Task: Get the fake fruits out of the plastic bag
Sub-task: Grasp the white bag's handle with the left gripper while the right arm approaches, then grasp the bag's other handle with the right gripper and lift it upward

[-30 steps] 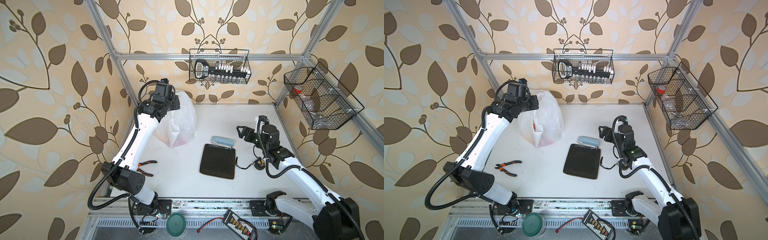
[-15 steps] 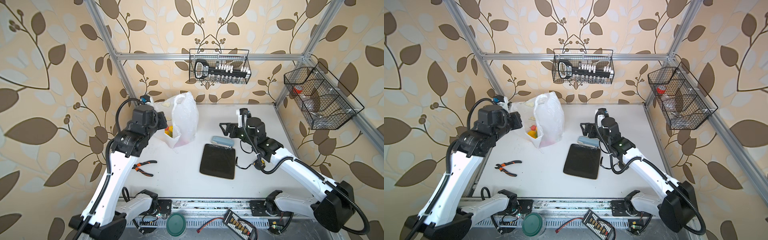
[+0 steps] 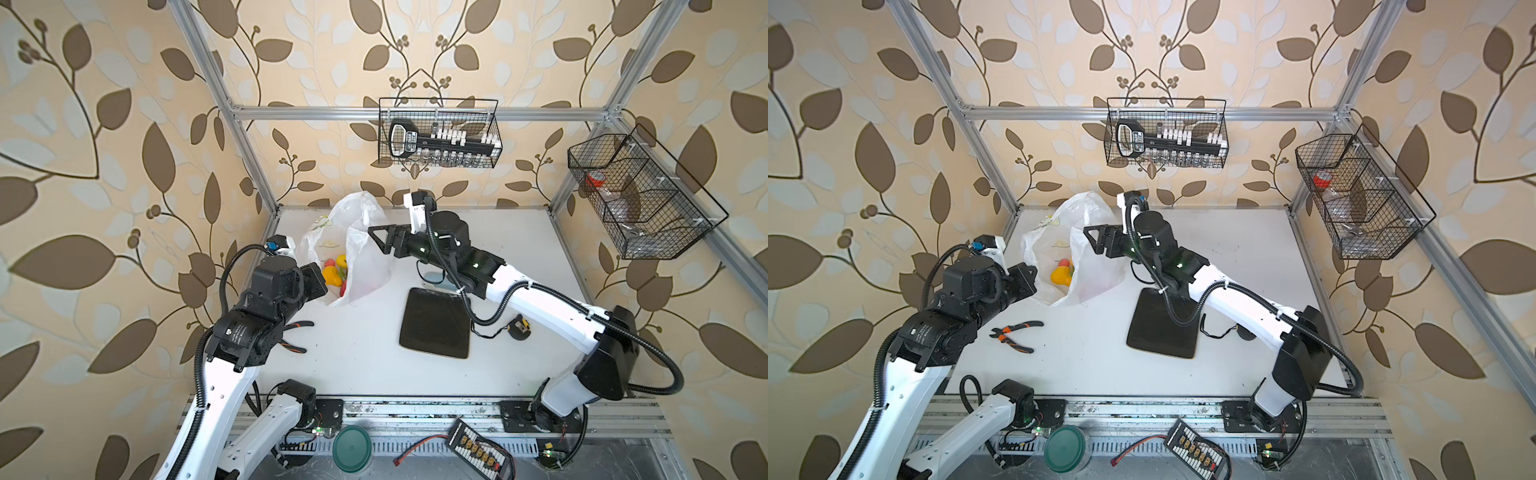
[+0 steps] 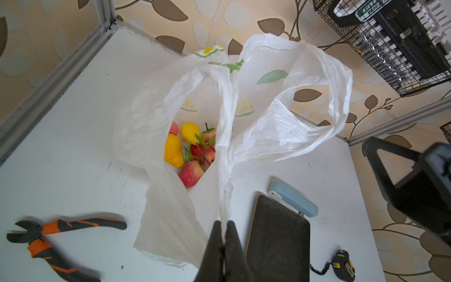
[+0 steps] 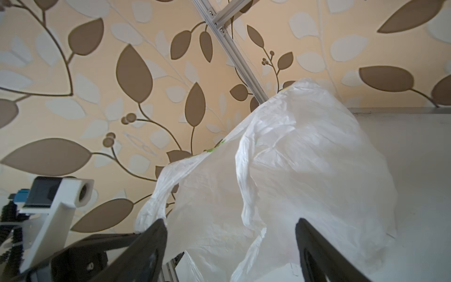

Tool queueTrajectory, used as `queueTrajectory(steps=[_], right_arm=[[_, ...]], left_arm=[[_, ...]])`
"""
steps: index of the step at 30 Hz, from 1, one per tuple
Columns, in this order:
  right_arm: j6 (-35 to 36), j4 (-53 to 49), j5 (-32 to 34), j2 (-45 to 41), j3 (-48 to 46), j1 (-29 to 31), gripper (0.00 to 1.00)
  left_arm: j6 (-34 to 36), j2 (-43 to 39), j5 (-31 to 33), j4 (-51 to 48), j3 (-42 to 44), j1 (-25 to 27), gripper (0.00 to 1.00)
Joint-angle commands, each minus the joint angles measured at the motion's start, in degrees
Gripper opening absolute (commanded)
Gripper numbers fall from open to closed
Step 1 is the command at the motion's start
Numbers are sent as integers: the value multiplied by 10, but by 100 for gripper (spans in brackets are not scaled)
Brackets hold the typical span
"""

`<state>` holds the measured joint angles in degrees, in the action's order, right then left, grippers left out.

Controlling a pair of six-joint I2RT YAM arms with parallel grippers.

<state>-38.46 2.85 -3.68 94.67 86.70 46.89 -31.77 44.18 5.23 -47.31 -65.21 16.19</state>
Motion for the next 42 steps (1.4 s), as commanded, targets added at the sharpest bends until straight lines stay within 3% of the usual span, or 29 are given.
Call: queueTrajectory(steps=[1, 7, 9, 13, 15, 20, 23, 27, 33, 38, 42], right_arm=[[-16, -8, -10, 42, 57, 8, 81], [-12, -15, 42, 91, 93, 9, 64], [-6, -17, 41, 104, 109, 9, 51], [8, -20, 58, 101, 110, 9, 13], [22, -23, 67, 88, 100, 9, 1], [51, -22, 53, 33, 30, 6, 0], [55, -24, 21, -2, -17, 6, 0], [51, -25, -26, -32, -52, 9, 0], [54, -33, -26, -56, -62, 15, 0], [57, -37, -26, -69, -72, 15, 0], [62, -43, -23, -81, -88, 15, 0]], left_arm=[[-25, -11, -21, -5, 6, 4, 0], [-35, -21, -20, -23, 3, 4, 0], [-36, -27, -13, -32, 1, 4, 0], [-40, -40, 21, -52, -7, 4, 0], [-45, -45, 46, -63, -12, 4, 0], [-74, -51, 106, -104, -26, 4, 0], [-70, -41, 94, -111, -34, 4, 9], [-60, -8, 60, -137, -55, 4, 36], [-36, 47, 63, -220, -99, 4, 78], [-17, 77, 142, -259, -129, 4, 98], [10, 106, 205, -252, -151, 5, 99]])
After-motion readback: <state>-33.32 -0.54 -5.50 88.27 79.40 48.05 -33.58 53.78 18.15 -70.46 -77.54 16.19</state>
